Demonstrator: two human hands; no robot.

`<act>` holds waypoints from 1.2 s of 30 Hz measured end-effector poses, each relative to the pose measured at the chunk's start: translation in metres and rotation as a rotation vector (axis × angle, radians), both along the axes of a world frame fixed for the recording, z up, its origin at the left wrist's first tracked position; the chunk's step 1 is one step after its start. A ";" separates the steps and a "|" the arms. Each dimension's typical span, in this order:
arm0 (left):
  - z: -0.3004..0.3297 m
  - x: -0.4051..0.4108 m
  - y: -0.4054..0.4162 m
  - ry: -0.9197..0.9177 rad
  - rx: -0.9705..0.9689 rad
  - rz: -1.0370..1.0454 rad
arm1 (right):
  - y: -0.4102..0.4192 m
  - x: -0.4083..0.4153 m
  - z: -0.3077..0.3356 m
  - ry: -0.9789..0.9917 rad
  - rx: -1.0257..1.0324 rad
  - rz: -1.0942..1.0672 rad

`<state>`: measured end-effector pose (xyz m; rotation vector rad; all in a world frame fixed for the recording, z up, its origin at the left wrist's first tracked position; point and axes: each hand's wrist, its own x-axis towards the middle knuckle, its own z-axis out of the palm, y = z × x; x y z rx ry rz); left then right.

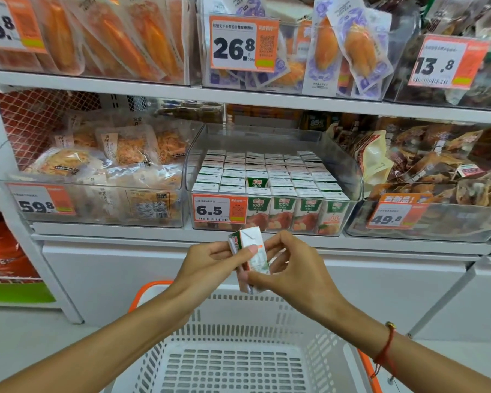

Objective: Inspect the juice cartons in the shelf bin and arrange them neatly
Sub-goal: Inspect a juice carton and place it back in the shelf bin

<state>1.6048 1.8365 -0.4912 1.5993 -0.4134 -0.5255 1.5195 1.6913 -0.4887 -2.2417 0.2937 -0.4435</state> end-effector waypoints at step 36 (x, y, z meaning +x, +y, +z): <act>0.009 0.020 0.019 0.028 0.035 -0.072 | -0.023 -0.006 0.020 -0.098 -0.208 0.398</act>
